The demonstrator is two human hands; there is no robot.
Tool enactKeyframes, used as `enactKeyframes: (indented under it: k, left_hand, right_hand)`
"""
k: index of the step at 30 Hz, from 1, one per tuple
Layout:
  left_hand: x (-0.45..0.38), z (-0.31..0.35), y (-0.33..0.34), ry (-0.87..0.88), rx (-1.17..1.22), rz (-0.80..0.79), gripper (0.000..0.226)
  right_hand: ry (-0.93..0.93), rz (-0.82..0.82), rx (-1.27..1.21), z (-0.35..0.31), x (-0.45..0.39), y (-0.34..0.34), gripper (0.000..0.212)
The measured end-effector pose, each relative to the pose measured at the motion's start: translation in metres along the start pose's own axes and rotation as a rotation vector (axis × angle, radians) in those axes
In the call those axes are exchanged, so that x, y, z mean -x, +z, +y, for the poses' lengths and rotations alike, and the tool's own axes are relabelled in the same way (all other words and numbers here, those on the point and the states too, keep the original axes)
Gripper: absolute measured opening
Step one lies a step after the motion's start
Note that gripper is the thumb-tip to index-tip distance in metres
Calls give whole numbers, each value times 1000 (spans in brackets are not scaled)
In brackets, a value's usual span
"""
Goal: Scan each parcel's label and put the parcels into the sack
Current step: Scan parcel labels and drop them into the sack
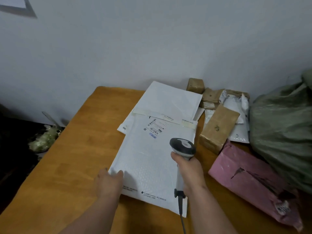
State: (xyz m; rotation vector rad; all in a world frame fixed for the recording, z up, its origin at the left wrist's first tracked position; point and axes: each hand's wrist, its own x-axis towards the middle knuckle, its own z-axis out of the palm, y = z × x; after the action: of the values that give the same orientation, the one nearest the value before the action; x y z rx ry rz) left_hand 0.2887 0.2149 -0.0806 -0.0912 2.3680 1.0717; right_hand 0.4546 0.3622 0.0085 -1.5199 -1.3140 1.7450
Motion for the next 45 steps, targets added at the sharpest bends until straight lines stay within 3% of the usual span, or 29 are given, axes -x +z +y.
enactKeyframes:
  k: [7,14,18,20,25,28,31,35,39,45]
  left_hand:
    - [-35,15,1,52,-367,-140,84]
    - [-56,48,-4,-45,-99,-340,82]
    - [-55,49,-5,-180,-59,-668,61]
    - [-49,46,-3,-242,-58,-751,62]
    - [-28,49,13,-287,45,-811,79]
    - [-17,52,24,-267,89,-744,82]
    - [-10,51,31,-260,129,-672,74]
    - [-3,49,29,-313,226,-693,53]
    - [5,51,24,-356,387,-733,55]
    - [22,50,16,-268,527,-745,61]
  right_hand:
    - [139,-39,-64,1,-13,35,25]
    - [173,35,-154,-7,-24,43,19]
    - [206,40,-204,-9,-24,44,17]
    - [204,45,-206,-9,-25,42,16]
    - [207,52,-209,-8,-24,36,15]
    - [200,71,-203,-5,-23,30,15]
    - [177,79,-175,-1,-19,21,18]
    - [149,71,-136,1,-12,10,19]
    - [144,54,-115,-1,-6,-2,26]
    - [135,-25,-121,-12,5,-17,26]
